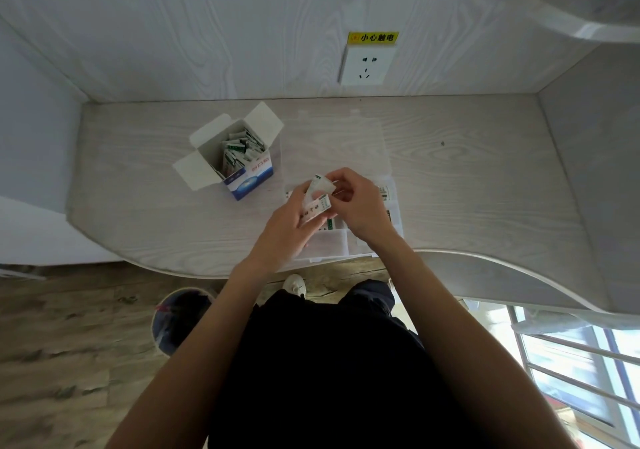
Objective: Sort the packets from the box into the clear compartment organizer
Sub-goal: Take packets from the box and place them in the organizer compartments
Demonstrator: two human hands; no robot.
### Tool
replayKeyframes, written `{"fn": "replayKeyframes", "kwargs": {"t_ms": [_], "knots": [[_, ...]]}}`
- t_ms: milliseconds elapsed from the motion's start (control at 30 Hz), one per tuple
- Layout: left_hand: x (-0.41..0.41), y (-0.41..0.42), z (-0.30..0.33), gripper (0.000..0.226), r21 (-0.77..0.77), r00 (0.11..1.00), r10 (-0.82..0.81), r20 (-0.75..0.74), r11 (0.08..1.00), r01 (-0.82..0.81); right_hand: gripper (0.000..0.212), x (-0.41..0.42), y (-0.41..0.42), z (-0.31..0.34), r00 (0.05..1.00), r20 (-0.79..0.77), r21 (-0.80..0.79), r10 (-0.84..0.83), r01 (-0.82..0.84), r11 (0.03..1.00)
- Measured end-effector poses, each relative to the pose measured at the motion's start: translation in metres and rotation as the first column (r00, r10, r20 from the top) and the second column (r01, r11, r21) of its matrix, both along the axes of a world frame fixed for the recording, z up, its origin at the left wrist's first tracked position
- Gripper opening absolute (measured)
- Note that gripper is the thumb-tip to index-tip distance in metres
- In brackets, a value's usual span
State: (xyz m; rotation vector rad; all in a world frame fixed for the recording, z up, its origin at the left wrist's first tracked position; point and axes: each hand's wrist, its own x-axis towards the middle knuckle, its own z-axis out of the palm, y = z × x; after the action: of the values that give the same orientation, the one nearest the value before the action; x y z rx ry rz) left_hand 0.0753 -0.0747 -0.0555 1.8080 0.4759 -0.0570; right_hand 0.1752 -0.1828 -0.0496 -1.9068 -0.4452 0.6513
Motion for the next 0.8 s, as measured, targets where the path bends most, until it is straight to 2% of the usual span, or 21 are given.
{"fn": "replayKeyframes", "kwargs": {"t_ms": [67, 133, 200, 300, 467, 600, 733, 800], "knots": [[0.0, 0.0, 0.002, 0.045, -0.141, 1.0, 0.03, 0.006, 0.99, -0.029, 0.02, 0.002, -0.002, 0.0, 1.0, 0.003, 0.018, -0.019, 0.019, 1.0], [-0.001, 0.002, 0.006, 0.032, -0.341, 0.994, 0.109, -0.003, 0.934, -0.103, 0.02, 0.003, -0.004, 0.003, 0.998, -0.043, 0.071, -0.044, 0.047, 0.996], [-0.002, 0.005, 0.009, 0.022, -0.442, 0.984, 0.174, -0.031, 0.881, -0.17, 0.022, 0.003, -0.006, 0.004, 0.995, -0.081, 0.102, -0.062, 0.07, 0.992], [-0.002, 0.006, 0.009, 0.02, -0.438, 0.976, 0.213, -0.04, 0.874, -0.209, 0.024, 0.001, -0.007, 0.007, 0.991, -0.123, 0.102, -0.053, 0.066, 0.993], [0.002, 0.009, 0.005, 0.03, -0.308, 0.953, 0.298, -0.063, 0.902, -0.302, 0.025, -0.002, -0.006, 0.011, 0.989, -0.139, 0.108, -0.046, 0.061, 0.992], [0.002, 0.012, 0.004, 0.032, -0.343, 0.946, 0.311, -0.091, 0.882, -0.323, 0.025, -0.001, -0.006, 0.011, 0.994, -0.108, 0.072, -0.021, 0.029, 0.997], [-0.001, 0.011, 0.008, 0.014, -0.417, 0.934, 0.336, -0.126, 0.836, -0.357, 0.027, -0.001, -0.004, 0.008, 0.992, -0.119, 0.057, -0.048, 0.055, 0.997], [-0.003, 0.013, 0.009, 0.015, -0.44, 0.924, 0.359, -0.133, 0.814, -0.379, 0.028, -0.001, -0.003, 0.008, 0.99, -0.133, 0.064, -0.04, 0.049, 0.997]]}}
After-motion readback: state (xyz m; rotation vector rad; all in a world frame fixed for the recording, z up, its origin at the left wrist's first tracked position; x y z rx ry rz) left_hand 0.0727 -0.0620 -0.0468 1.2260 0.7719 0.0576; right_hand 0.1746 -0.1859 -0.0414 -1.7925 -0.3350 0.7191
